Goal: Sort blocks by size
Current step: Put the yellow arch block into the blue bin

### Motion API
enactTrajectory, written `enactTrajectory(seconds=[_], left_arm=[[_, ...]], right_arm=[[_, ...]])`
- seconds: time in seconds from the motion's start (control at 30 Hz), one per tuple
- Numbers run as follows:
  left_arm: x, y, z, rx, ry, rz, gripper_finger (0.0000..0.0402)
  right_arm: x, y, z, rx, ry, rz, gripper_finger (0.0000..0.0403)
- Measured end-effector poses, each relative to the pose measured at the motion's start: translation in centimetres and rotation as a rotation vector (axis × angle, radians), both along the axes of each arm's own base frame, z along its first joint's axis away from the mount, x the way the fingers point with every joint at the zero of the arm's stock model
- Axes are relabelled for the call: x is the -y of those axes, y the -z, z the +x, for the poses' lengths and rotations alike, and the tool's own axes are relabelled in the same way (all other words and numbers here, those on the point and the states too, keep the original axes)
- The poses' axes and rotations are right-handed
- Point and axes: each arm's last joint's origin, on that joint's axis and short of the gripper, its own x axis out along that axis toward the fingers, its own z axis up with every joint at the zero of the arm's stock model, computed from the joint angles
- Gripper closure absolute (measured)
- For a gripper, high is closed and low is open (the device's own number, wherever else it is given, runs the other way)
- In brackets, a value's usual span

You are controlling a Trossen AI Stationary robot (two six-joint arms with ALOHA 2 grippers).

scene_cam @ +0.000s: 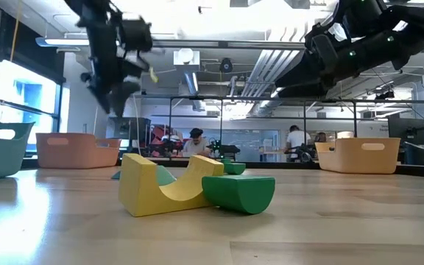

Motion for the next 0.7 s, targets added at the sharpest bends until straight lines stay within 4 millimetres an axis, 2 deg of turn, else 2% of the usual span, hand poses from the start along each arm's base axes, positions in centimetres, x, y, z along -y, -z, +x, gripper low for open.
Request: enactTrajectory(seconds=[0.13, 0.27, 0.4, 0.53, 0.63, 0.7], left_arm=[[3.8, -1.0, 2.0, 0.115, 0.108, 0.046, 0.0147], [7.9, -1.2, 3.6, 0.199, 0.159, 0.088, 0.0147], [11.6, 0.1, 4.1, 0.315, 0.146, 0.104, 0.0147], [13.4, 2.8, 4.1, 0.428, 0.153, -0.010, 0.0147], [13.8, 4.9, 3.9, 0.466, 0.174, -0.038, 0.0147], [14.1, 5.5, 3.9, 0.489, 0.244, -0.038, 0.0147]], right_arm=[[-0.3, 0.0, 0.1, 0.002, -0.013, 0.005, 0.0122], [-0.6, 0.0, 0.1, 0.002, -0.029, 0.005, 0.0122], [-1.0, 0.0, 0.2, 0.001, -0.046, 0.005, 0.0122], [-1.4, 0.0, 0.3, 0.008, -0.060, 0.028, 0.0122], [-1.7, 0.0, 0.3, 0.011, -0.067, 0.045, 0.0122], [-1.9, 0.0, 0.4, 0.011, -0.075, 0.042, 0.0122]])
